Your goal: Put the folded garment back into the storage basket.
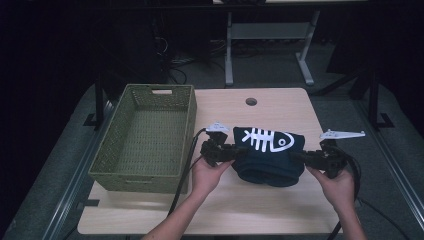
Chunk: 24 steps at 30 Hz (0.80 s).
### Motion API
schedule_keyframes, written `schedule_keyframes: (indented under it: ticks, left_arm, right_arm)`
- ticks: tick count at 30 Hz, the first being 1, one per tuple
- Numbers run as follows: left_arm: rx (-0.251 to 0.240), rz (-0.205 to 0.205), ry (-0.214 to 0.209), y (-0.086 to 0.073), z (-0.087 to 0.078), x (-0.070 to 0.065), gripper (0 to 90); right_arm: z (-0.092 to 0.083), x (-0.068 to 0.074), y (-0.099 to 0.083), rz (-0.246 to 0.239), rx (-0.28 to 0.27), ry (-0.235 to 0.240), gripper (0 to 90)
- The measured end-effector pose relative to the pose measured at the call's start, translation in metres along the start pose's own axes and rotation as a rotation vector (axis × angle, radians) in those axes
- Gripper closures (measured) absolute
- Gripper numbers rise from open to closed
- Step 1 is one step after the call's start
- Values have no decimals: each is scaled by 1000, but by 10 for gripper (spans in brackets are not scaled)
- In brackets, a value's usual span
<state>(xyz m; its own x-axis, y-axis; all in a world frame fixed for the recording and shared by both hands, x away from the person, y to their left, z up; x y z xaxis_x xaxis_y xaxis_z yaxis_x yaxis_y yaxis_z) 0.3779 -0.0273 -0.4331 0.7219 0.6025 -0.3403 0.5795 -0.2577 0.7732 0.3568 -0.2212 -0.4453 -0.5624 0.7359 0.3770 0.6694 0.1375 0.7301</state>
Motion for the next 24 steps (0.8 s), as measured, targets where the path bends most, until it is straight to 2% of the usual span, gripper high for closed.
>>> schedule_keyframes:
  ticks: [10,24]
  left_arm:
    - [-11,6,3,7,-15,0,740]
    - [-34,-6,-1,16,-34,3,740]
  right_arm:
    - [-4,14,13,-18,-14,10,746]
    - [-3,27,27,-36,-22,19,744]
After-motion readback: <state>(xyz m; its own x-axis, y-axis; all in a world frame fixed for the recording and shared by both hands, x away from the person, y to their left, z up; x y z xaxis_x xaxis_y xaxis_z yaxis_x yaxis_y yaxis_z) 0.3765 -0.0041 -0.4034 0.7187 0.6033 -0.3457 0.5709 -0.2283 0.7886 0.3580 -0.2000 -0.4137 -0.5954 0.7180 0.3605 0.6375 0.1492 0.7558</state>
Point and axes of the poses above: each handheld gripper's, and its own axes: z roughly forward along the jaws, y roughly out of its top, x roughly to its left, the point moved 10 cm from there along z, roughly forward along the jaws, and after that the axes turned 2 degrees about y, right-handed, at the moved point
